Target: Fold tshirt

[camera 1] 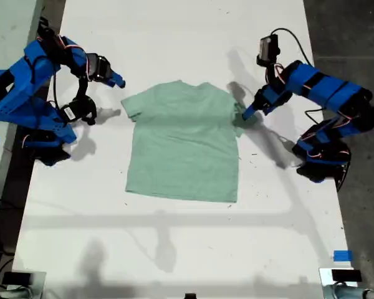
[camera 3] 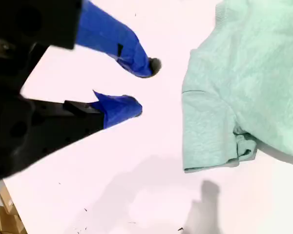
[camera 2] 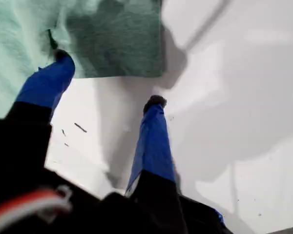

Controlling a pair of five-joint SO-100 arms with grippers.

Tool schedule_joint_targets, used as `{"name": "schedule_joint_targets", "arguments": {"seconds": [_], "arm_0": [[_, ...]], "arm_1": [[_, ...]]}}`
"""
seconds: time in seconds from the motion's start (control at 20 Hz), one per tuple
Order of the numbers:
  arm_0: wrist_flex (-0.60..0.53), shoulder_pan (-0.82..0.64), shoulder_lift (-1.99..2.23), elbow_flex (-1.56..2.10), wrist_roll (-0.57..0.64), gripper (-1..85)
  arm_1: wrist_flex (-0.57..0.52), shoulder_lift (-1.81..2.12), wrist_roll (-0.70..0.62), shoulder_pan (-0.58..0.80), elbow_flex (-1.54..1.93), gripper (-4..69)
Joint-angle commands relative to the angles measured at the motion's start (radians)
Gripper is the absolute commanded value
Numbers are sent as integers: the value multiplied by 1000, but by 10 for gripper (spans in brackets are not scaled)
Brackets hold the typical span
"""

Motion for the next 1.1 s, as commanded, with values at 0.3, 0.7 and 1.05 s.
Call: {"name": "schedule_joint_targets", "arguments": {"seconds": [0.3,0.7,1.05], "arm_0": [[-46,15,-15,3,5,106],[-61,18,-15,25,2,81],[-64,23,-15,26,-2,80]], "arm_1": [[-107,-199,-43,20,-83,326],[-5,-362,-87,34,-241,4],[278,-155,-9,-9,-397,-2]]}}
